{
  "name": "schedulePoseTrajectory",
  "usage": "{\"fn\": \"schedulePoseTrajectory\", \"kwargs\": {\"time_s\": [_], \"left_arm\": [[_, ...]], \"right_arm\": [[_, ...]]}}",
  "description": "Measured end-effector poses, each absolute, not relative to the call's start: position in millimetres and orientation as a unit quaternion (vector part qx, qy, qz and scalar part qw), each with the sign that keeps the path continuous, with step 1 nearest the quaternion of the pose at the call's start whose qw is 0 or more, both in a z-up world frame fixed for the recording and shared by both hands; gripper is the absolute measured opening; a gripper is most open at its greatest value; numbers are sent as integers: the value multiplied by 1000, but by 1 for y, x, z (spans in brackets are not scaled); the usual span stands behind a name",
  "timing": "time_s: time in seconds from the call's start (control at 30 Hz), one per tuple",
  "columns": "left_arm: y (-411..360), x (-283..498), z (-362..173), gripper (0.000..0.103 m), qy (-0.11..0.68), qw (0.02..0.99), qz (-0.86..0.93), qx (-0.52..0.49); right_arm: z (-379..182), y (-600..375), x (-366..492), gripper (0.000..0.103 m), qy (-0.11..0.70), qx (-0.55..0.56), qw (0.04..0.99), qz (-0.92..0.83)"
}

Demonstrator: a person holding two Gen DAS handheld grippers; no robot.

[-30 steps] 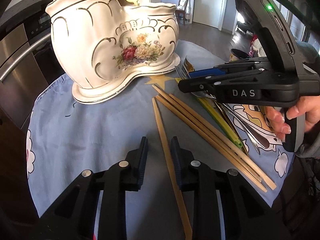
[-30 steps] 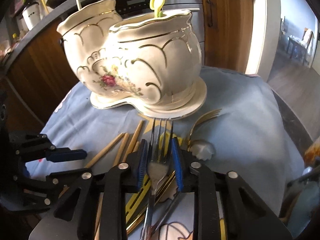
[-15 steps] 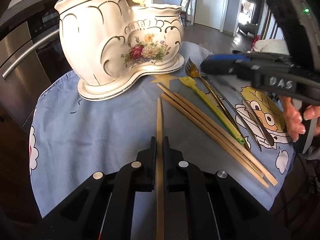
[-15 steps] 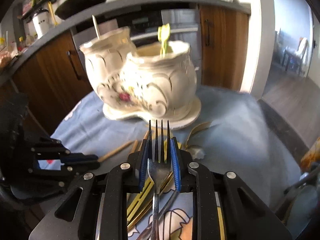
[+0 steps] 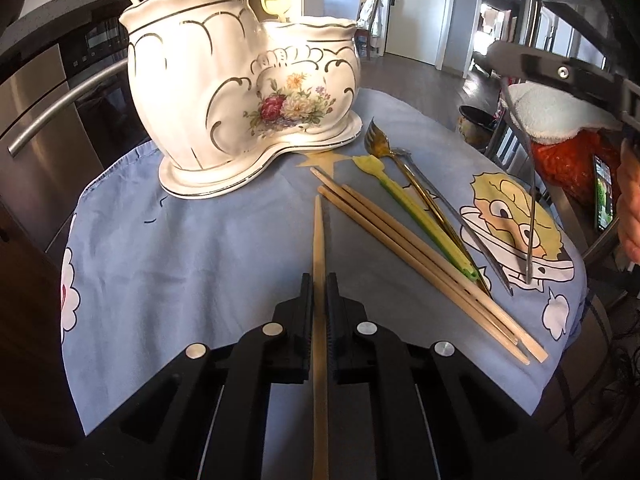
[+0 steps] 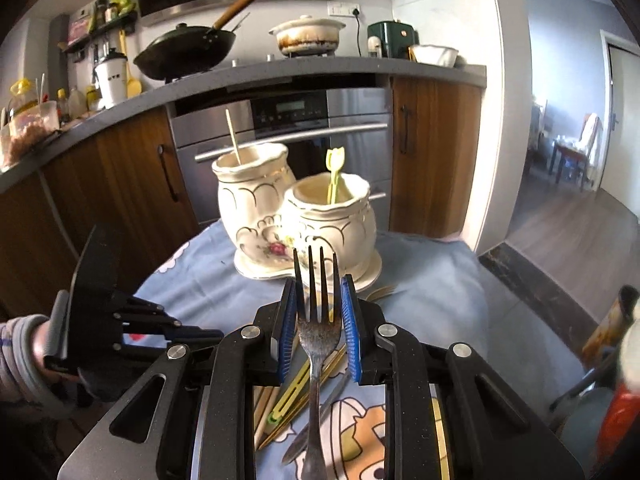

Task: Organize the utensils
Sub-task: 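Drop the chopstick into the larger pot with left gripper while right drops the fork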

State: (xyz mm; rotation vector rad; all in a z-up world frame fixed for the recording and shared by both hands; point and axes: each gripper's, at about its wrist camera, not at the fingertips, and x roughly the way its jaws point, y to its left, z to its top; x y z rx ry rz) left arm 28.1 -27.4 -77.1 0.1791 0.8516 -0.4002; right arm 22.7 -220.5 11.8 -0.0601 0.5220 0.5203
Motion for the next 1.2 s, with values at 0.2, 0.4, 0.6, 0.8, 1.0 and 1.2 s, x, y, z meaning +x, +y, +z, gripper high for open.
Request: {"fn": "schedulePoseTrajectory", "kwargs": {"time_s": [0.2, 0.4, 0.6, 0.8, 1.0, 1.2], "left_arm": [[-23, 23, -70, 6, 405, 890, -191, 84], [-17, 16, -69, 6, 409, 888, -195, 78], [-7, 11, -60, 6, 396, 896, -189, 60], [-4, 4, -40, 6, 364, 911, -187, 57], [6, 0, 11, 6, 288, 937, -189, 53], [25, 16, 76, 6, 194, 964, -178, 32]], "right_arm": [[30, -221, 4, 22, 228, -43, 939, 252], [41, -214, -12, 8, 208, -77, 940, 258], [41, -208, -7, 4, 214, -70, 938, 264], [49, -204, -7, 4, 210, -80, 938, 264], [75, -209, 3, 4, 192, -87, 945, 251], [111, -215, 19, 4, 154, -83, 955, 238]]}}
